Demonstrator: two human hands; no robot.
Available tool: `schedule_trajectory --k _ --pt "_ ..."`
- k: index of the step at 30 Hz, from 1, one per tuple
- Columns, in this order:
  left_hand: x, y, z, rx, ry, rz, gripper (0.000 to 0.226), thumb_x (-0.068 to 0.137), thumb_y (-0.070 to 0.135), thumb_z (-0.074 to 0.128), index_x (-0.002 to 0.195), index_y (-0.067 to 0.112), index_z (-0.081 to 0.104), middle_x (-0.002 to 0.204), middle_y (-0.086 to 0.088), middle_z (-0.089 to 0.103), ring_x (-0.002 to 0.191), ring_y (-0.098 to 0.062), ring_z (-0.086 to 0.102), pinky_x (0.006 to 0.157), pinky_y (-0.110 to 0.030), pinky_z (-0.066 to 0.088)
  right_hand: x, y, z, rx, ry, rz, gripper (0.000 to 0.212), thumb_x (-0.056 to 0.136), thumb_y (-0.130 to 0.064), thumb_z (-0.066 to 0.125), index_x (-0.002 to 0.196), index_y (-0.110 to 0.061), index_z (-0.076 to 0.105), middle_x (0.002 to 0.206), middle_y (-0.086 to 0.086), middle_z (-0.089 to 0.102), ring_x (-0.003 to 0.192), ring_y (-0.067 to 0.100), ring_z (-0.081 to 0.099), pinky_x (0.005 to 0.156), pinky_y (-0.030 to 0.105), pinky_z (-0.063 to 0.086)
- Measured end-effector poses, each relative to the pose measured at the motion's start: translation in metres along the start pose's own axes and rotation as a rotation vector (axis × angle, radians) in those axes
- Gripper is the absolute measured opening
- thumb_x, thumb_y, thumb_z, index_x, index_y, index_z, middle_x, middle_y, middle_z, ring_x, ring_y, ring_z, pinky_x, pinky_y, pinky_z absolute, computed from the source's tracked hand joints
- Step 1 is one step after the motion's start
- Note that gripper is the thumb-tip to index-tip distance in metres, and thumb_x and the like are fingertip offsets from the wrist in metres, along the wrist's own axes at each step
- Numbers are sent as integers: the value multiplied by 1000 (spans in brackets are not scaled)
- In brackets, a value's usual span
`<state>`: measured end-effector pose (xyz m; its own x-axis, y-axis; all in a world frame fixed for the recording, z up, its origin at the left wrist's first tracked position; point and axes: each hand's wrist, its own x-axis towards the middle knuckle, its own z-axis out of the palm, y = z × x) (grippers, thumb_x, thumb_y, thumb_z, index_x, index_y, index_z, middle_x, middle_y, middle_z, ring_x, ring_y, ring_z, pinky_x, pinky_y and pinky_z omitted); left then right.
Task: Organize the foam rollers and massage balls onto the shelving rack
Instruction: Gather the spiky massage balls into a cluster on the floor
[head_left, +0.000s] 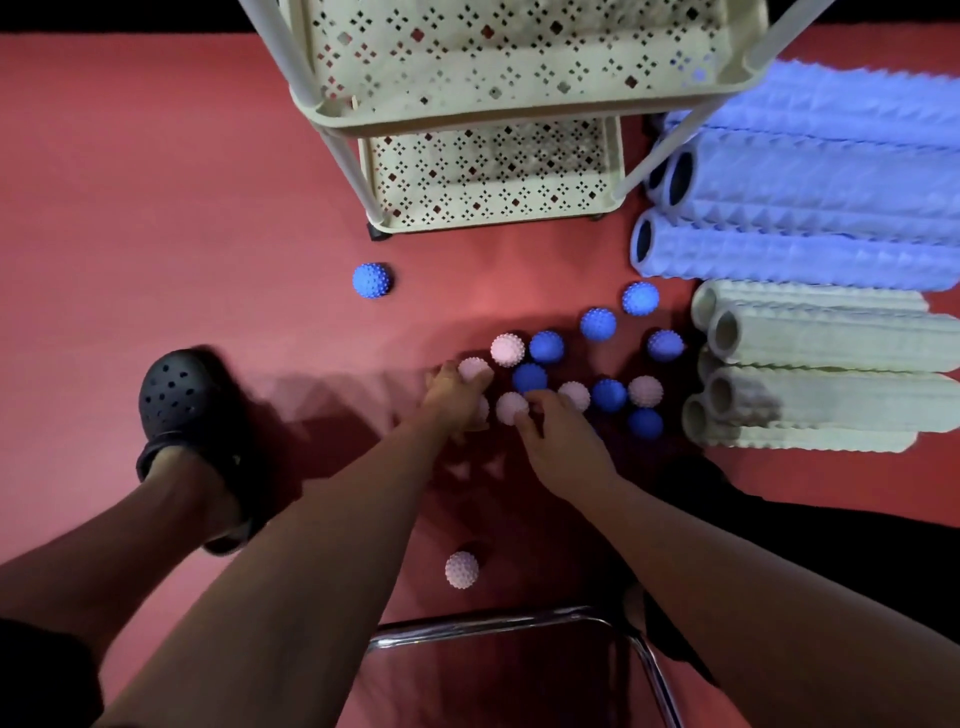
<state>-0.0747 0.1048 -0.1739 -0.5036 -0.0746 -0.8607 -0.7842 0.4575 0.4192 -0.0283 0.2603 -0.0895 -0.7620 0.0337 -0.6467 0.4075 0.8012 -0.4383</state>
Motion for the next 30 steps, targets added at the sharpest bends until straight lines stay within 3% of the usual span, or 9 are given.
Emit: schedule_trajectory --k 2,4,8,14,17,21,25,27,30 --pt "-2 8 8 156 1 25 57 94 40 55 144 15 42 145 -21 43 132 -40 42 112 -46 36 0 7 -5 34 7 33 36 100 -35 53 129 -14 55 125 12 57 109 32 59 93 45 48" --pt "-3 12 10 193 -14 71 48 100 30 51 142 9 46 142 -24 43 134 -39 38 113 -37 32 0 10 -9 40 12 32 36 99 -33 55 129 -13 55 125 11 56 108 31 59 93 43 47" --pt "8 -4 11 266 -22 204 65 78 62 48 118 12 62 114 -18 64 110 -35 61 95 -39 50 -5 8 -7 8 -9 -2 31 100 -34 54 124 -15 56 122 10 56 108 31 58 91 47 48" --pt "6 -3 -9 264 -81 251 66 73 61 50 128 25 58 116 -5 67 105 -25 65 91 -36 53 -6 0 1 88 -5 28 34 100 -34 53 128 -16 55 125 9 56 111 29 58 93 45 48" --pt "-9 15 -44 313 165 268 51 88 46 55 130 18 56 120 -11 60 107 -31 60 98 -43 48 -5 -4 5 115 20 23 32 100 -32 53 126 -14 56 121 9 57 106 29 59 91 46 48" --pt "-9 37 -105 498 558 505 44 92 34 51 130 12 53 127 -17 47 106 -40 47 94 -48 42 0 -12 8 130 30 3 27 99 -26 55 121 -10 58 115 11 57 104 32 58 90 46 47" --pt "19 49 -132 653 388 358 63 96 27 57 151 29 28 155 -10 21 125 -44 39 104 -51 39 7 -18 2 124 35 -65 34 99 -25 56 130 -12 57 126 11 56 112 30 57 97 39 43" --pt "37 49 -137 720 276 328 63 96 25 58 151 31 29 159 -8 15 128 -47 42 109 -50 38 13 -18 -4 106 41 -89 35 99 -27 55 131 -13 56 127 11 55 112 29 56 96 39 42" --pt "51 44 -137 655 245 284 34 96 27 54 129 22 47 143 -12 41 112 -44 55 100 -48 45 20 -18 -16 102 42 -102 35 100 -29 55 132 -15 54 128 8 55 112 28 57 93 41 45"
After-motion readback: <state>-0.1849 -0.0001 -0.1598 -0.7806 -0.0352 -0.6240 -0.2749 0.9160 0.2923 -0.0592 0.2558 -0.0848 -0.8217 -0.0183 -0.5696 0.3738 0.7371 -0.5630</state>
